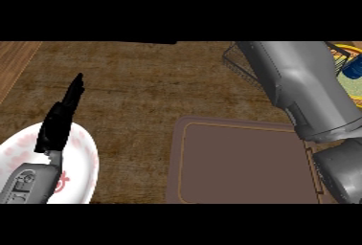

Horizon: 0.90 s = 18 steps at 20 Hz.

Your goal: Pick the tomato from the tray and place it in the tiered basket

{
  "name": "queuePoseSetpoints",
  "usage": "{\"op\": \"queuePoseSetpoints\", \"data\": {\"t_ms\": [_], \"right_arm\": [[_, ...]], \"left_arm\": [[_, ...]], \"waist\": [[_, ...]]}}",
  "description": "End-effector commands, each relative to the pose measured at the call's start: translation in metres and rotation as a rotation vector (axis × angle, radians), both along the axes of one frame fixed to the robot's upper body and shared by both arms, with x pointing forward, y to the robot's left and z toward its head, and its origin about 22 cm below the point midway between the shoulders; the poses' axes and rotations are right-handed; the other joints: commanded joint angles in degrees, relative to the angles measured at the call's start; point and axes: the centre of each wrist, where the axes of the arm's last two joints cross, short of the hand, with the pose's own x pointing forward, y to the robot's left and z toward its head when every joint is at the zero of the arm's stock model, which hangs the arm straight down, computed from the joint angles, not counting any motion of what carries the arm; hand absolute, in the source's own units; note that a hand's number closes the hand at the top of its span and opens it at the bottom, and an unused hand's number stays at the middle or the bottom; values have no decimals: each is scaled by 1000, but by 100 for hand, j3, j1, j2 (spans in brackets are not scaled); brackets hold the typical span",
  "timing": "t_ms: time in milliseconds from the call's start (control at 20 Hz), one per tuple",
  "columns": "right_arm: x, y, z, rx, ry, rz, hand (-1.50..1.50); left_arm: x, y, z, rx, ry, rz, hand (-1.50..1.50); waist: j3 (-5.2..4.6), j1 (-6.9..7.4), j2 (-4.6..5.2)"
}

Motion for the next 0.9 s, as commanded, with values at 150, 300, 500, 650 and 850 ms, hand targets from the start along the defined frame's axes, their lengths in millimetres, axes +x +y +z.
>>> {"op": "queuePoseSetpoints", "data": {"t_ms": [150, 300, 500, 650, 850], "right_arm": [[13, -47, -11, -55, 102, -238, 150], [14, -46, -13, -50, 120, -218, 150], [15, -59, -9, -2, 143, -144, 150], [17, -75, -31, 66, 150, -118, 150], [15, -65, -38, 141, 161, -77, 150]], "left_arm": [[-7, 15, -8, -15, 24, 18, 0], [0, 23, 10, -1, 11, 12, 0], [-8, 11, 0, 1, 10, 24, 0], [-18, 10, 4, 0, 0, 22, 0], [-9, 20, 8, 0, 14, 51, 0]], "waist": [[7, -108, -27], [13, -141, -49], [17, -164, -65], [21, -156, -77], [20, -241, -94]]}}
